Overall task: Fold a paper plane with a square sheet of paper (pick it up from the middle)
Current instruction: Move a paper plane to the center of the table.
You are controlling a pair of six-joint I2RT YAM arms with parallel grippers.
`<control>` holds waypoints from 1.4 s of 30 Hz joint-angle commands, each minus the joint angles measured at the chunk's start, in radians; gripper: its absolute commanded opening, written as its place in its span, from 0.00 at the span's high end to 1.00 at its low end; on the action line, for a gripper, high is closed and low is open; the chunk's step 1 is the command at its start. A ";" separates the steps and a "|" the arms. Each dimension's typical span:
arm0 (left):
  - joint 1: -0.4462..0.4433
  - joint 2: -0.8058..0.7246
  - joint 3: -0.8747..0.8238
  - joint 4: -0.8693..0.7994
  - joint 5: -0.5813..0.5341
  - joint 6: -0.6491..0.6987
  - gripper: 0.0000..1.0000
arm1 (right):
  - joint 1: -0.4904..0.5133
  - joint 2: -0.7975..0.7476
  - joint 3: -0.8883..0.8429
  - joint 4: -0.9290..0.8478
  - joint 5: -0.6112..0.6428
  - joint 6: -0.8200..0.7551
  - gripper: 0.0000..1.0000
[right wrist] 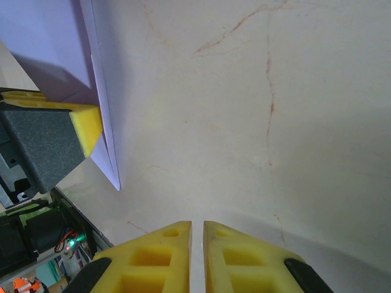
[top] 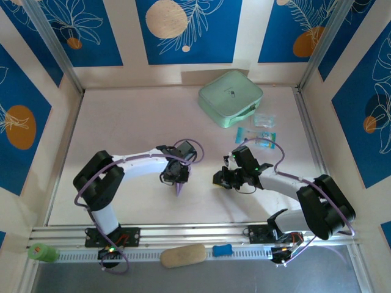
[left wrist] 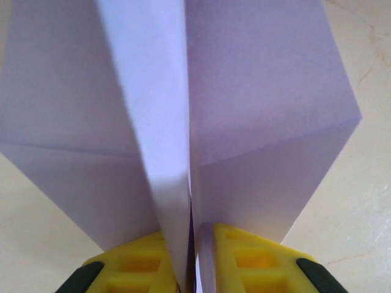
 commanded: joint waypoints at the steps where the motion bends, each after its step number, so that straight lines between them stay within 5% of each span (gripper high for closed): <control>1: -0.013 0.019 0.029 0.003 -0.012 -0.002 0.83 | 0.008 -0.003 0.021 -0.010 -0.016 -0.009 0.87; 13: -0.033 0.075 0.051 -0.043 -0.065 -0.002 0.83 | 0.008 -0.002 0.024 -0.011 -0.014 -0.009 0.87; 32: -0.067 0.101 0.007 -0.033 -0.152 -0.181 0.55 | -0.005 -0.035 0.036 -0.049 -0.014 -0.029 0.87; 42: -0.077 0.020 0.033 -0.057 -0.162 -0.222 0.54 | -0.030 -0.123 0.058 -0.137 0.039 -0.066 0.87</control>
